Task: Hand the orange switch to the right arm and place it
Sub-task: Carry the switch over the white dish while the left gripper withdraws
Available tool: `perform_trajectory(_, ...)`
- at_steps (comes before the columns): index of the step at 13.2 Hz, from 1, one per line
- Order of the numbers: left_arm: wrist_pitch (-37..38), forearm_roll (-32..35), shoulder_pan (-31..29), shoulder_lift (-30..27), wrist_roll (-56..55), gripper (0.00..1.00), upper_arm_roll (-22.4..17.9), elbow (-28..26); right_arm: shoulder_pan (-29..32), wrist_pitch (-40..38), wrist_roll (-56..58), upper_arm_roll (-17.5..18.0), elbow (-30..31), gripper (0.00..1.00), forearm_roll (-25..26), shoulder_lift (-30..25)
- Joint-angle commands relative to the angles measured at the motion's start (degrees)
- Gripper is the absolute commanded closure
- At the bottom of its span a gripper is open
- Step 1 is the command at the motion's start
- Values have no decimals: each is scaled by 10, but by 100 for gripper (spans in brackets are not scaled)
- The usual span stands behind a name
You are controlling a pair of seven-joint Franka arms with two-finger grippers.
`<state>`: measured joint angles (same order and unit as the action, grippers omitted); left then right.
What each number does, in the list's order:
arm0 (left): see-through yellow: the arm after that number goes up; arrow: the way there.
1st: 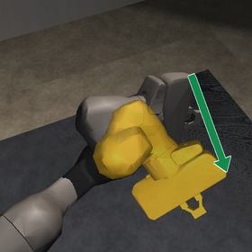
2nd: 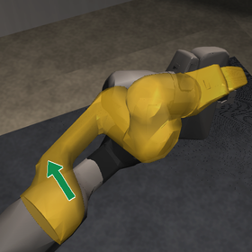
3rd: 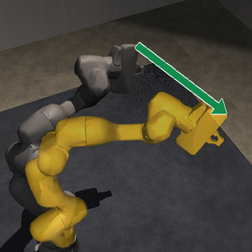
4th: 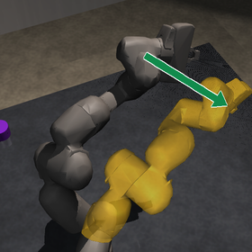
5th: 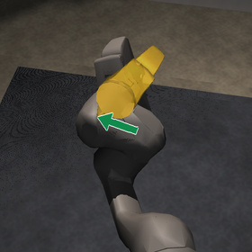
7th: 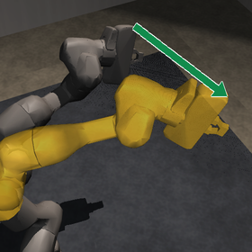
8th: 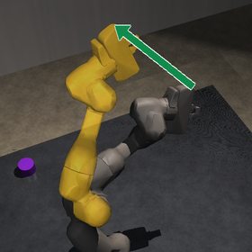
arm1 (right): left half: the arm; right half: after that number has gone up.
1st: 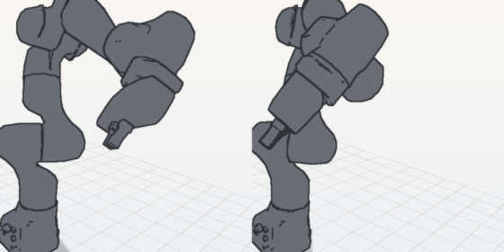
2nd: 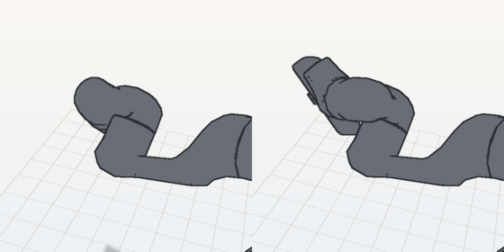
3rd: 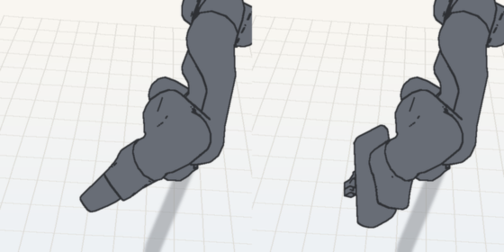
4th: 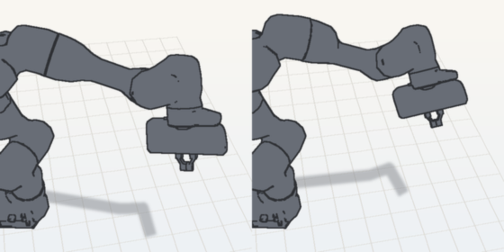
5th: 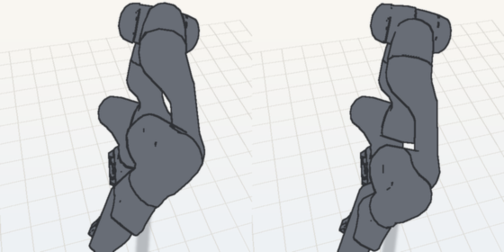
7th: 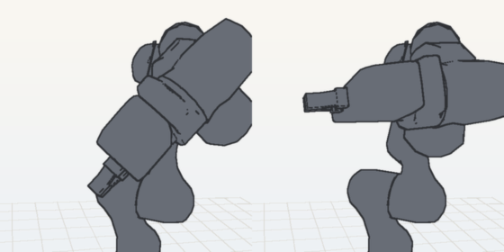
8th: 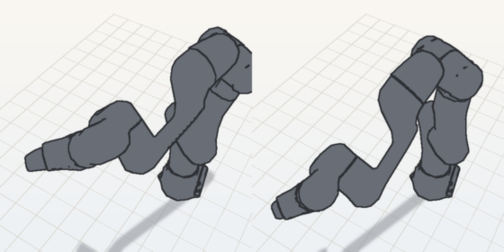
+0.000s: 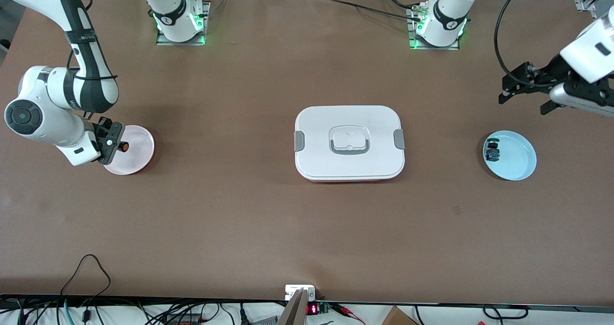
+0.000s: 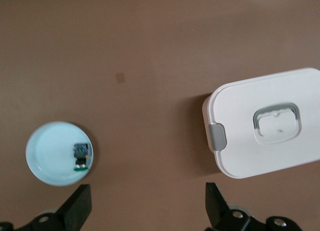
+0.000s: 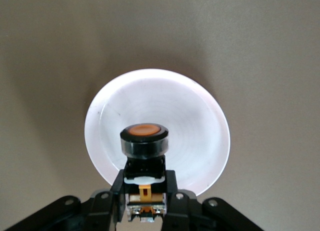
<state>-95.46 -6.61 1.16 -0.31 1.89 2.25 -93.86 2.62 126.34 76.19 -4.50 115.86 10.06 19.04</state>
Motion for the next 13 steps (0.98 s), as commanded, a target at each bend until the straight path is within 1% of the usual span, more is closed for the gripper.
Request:
perform_trajectory(1, -5, 16, 15, -2, -52, 0, -9, -29, 16, 84, 46, 6, 47, 97, 10, 3)
perform_trajectory(3, 1, 18, 15, 0, -49, 0, -9, -31, 21, 129, 54, 6, 71, 97, 21, 11)
perform_trajectory(5, 5, 46, 17, 6, -40, 0, -3, -20, 27, 154, 55, 6, 78, 97, 36, 23)
perform_trajectory(7, 8, 47, 10, 9, -40, 0, -2, 2, 29, 165, 55, 6, 81, 96, 43, 27)
perform_trajectory(9, 15, 47, 8, 13, -45, 0, -8, 5, 34, 167, 55, 6, 82, 96, 43, 34)
perform_trajectory(10, 19, 48, -2, 13, -37, 0, -8, 6, 36, 172, 55, 6, 82, 92, 43, 36)
perform_trajectory(11, 19, 49, -9, 18, -28, 0, -8, 8, 36, 174, 55, 6, 82, 90, 43, 38)
perform_trajectory(12, 19, 60, -18, 25, 0, 0, -9, 16, 36, 174, 55, 6, 82, 84, 43, 41)
perform_trajectory(13, 19, 64, -36, 31, 45, 0, -8, 18, 36, 176, 55, 6, 82, 69, 43, 46)
